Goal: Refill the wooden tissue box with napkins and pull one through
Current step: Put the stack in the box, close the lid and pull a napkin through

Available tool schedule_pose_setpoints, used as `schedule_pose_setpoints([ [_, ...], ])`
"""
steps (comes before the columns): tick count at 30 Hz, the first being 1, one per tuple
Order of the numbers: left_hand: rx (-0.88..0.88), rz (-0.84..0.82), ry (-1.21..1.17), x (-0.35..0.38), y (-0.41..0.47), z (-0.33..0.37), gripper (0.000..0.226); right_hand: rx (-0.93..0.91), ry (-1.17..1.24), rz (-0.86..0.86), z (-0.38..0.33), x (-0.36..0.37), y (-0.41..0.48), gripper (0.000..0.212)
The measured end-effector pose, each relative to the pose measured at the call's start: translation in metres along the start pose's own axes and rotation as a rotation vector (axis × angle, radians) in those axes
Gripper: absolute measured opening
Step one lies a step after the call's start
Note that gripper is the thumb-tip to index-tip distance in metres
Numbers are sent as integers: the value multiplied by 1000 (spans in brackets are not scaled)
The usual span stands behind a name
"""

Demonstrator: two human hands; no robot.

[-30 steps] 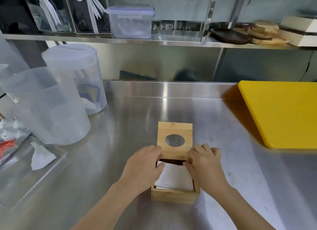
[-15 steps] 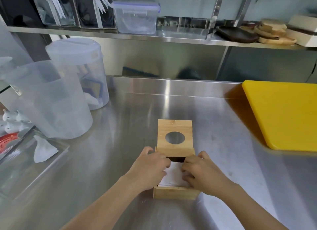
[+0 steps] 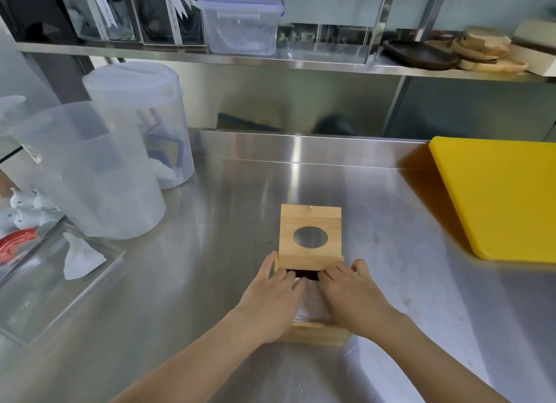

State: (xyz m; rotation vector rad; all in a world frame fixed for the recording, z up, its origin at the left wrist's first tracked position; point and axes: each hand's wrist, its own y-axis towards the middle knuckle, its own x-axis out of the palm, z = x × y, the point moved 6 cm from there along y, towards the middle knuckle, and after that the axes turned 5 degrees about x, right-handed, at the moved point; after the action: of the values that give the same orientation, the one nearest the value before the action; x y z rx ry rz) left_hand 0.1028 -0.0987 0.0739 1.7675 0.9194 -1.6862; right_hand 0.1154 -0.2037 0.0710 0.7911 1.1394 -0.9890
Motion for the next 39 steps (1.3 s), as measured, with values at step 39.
schedule_pose_setpoints([
  [39,-697,268,-1582,15,14,-55,35,687,1772,-290,54,10,9,29],
])
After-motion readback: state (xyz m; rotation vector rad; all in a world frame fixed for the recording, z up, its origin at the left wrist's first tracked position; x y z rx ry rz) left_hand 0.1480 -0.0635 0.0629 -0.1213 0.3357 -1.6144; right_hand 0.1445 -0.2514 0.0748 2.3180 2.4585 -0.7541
